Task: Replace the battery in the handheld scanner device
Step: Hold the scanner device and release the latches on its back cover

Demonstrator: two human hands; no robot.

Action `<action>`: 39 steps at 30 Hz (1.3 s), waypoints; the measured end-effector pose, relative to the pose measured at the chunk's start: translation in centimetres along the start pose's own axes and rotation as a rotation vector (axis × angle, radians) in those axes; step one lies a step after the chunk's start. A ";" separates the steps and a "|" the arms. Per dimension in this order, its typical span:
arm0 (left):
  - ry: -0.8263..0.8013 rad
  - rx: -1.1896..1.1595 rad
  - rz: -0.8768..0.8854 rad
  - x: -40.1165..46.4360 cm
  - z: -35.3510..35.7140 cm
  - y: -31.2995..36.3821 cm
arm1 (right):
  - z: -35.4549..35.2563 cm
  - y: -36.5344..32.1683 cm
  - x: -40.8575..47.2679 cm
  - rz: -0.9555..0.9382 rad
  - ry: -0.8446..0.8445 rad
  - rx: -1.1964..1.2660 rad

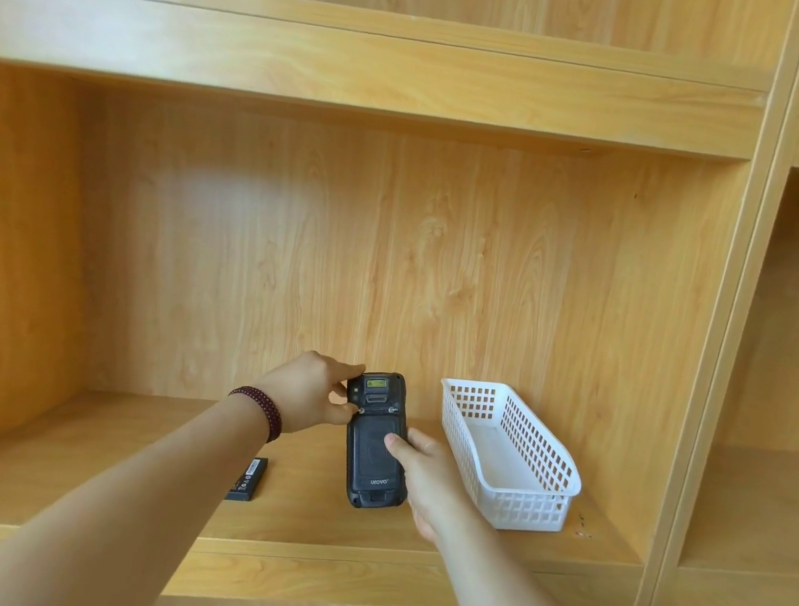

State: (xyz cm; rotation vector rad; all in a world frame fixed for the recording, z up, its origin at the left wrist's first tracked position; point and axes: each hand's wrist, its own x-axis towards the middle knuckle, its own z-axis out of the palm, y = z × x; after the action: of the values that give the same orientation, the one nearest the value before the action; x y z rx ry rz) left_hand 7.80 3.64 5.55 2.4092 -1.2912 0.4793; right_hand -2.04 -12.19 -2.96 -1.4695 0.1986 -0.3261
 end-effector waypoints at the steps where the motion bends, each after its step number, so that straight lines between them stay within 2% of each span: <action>1: -0.001 0.037 0.018 -0.1 0.0 0.0 | 0.0 0.1 -0.1 -0.002 0.000 -0.004; 5: -0.011 0.154 0.067 -0.2 0.1 -0.4 | -0.1 0.5 -0.2 0.008 -0.002 -0.017; 24: -0.009 0.195 0.113 -0.4 -0.1 -0.8 | 0.7 0.5 -0.5 0.008 0.034 0.002; 31: -0.019 0.297 0.135 -0.9 -0.4 0.2 | 0.6 0.3 -1.0 0.003 0.031 0.004; 35: 0.040 0.357 0.154 -0.9 -0.4 0.4 | 0.8 0.4 -1.5 0.009 0.002 0.016; 39: 0.077 0.255 0.138 -1.3 -0.3 -0.2 | 1.1 0.6 -1.7 0.000 -0.010 0.057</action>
State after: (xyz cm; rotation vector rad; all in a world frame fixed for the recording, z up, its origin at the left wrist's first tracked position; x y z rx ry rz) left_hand 7.28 4.86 5.16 2.4834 -1.4459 0.8118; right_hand -3.26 -10.54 -3.52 -1.4147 0.1796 -0.3216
